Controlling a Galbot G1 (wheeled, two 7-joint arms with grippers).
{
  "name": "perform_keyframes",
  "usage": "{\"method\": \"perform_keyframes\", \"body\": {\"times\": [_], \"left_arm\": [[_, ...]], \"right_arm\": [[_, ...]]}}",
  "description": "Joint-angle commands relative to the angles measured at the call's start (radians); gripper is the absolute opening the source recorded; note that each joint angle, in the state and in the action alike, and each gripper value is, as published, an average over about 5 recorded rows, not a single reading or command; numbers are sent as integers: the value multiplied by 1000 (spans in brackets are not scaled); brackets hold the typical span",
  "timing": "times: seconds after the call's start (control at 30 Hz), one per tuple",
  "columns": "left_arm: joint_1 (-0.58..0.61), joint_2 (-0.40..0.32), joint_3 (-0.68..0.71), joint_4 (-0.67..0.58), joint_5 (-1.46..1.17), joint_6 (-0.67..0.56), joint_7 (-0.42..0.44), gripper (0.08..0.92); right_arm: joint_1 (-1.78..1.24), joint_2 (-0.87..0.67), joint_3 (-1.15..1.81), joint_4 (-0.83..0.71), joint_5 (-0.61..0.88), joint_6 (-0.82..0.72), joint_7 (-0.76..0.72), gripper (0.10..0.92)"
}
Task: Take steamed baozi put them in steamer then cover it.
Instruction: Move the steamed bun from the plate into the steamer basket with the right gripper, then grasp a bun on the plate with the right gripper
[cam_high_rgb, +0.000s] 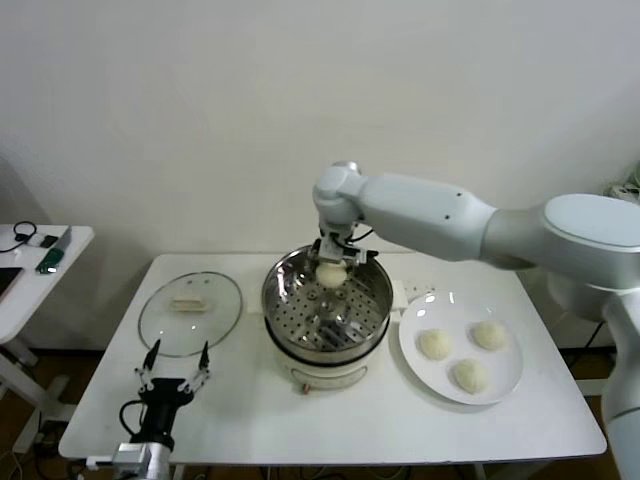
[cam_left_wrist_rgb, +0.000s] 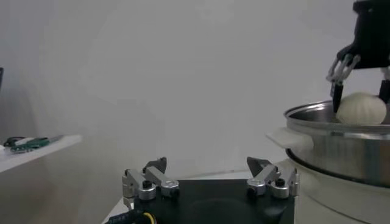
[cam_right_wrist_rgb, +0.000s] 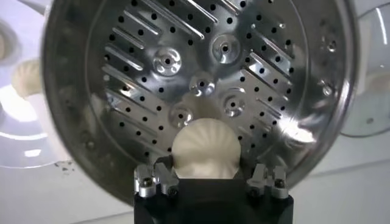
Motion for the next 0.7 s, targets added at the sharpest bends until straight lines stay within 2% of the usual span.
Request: {"method": "perform_keyframes", "body": {"times": [0.03,0.2,0.37,0.47,0.7], "left_arm": [[-6,1,0,4,1,5,0,823],[-10,2,3,5,1,8,0,823],[-11,3,3,5,1,9,0,823],[-10,4,3,4,0,8,-1,823],[-6,8,-1,-6,-2,9,-1,823]], "right_arm": [[-71,58,12,-78,-72,36,6,712],[-75,49,16,-74,-70,35,8,721],[-69,42,37,-71,-69,37,6,805],[-53,35,49,-63,-52,41,1,820],[85,-59,-5,64,113,-2,-23,823]]}}
